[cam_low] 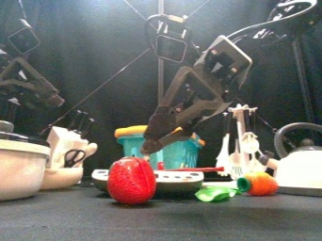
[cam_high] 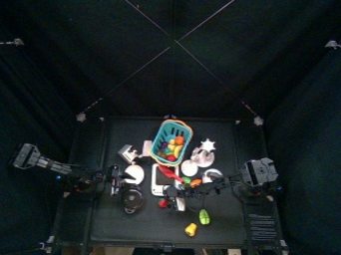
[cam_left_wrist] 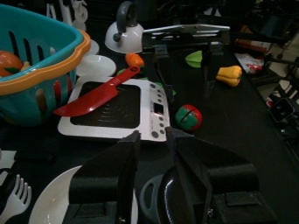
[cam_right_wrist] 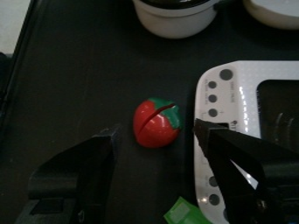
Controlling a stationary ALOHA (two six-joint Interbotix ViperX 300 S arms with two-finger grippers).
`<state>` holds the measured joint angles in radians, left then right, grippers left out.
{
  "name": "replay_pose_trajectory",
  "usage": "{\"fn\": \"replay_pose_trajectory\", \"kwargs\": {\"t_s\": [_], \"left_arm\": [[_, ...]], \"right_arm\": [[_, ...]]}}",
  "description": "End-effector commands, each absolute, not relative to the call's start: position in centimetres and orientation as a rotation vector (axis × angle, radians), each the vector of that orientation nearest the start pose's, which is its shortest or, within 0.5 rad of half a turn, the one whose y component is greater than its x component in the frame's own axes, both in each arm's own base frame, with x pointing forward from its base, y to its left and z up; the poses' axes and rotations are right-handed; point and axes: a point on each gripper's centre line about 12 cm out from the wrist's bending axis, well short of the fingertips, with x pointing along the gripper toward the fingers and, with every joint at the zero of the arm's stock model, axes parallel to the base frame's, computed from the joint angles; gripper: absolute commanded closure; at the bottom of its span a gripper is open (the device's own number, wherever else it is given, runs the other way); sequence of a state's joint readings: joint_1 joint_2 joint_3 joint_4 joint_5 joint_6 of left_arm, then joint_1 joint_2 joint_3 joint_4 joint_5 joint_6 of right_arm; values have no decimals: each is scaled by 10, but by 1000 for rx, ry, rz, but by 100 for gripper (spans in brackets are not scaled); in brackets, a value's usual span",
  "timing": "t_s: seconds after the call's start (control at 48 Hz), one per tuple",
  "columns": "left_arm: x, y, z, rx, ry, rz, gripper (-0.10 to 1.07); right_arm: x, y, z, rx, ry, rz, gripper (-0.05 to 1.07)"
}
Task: Place strawberry in front of stove
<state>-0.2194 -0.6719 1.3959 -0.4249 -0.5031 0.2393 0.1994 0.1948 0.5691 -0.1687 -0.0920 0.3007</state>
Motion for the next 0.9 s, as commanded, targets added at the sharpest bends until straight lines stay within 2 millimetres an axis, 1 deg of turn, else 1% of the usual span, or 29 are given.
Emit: {"fn": "replay_pose_trajectory", "kwargs": {"t_s": [0.0,0.083,0.229,0.333,0.458,0.646,0.875], "left_arm": [[202,-21,178,-88,231,-4,25],[202,-21,177,-88,234,-2,25],[202,-21,178,-88,232,-2,25],[202,-21,177,-89,235,-4,25],[202,-21,177,-90,236,-2,25],[202,-21,177,-95,236,3,25],[202,-21,177,-95,238,1,25]], "right_arm": [[421,86,142,75,656,158,12],[420,85,141,72,664,156,16],[419,84,138,67,683,151,28],[422,81,140,69,684,143,38],[425,72,140,78,693,117,45],[428,54,141,86,696,76,46],[436,49,136,67,704,71,46]]}}
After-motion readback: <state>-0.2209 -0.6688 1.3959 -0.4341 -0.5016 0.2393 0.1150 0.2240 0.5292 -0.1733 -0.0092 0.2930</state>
